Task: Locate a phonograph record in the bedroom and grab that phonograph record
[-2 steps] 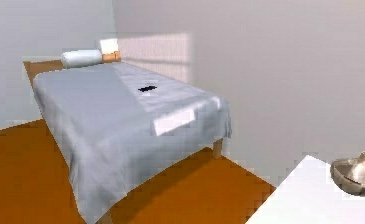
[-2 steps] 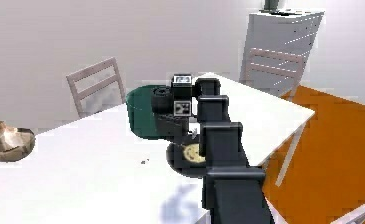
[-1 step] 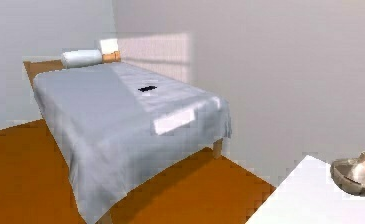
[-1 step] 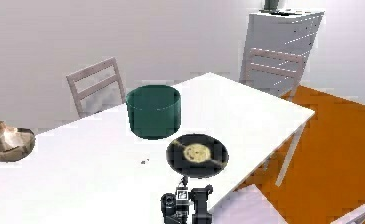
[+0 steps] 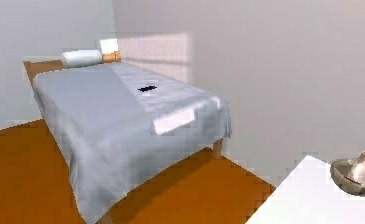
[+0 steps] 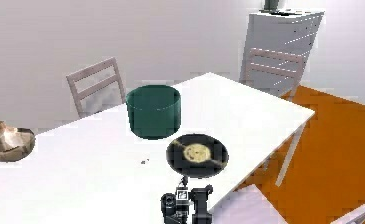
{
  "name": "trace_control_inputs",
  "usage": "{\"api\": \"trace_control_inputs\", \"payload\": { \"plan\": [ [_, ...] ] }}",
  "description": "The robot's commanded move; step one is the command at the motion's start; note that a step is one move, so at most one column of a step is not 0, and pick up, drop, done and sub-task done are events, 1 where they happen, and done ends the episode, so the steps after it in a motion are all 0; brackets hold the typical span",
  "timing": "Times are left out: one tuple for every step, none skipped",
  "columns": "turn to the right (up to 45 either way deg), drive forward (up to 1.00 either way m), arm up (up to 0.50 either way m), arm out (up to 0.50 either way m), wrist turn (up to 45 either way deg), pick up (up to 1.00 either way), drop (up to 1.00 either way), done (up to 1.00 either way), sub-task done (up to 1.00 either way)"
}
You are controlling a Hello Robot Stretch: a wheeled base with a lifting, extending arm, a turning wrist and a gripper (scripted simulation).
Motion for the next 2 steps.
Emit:
{"api": "trace_control_inputs", "payload": {
  "plan": [
    [0.0,0.0,0.1,0.0,0.0,0.0,0.0,0.0,0.0],
    [0.0,0.0,0.0,0.0,0.0,0.0,0.0,1.0,0.0]
  ]
}}
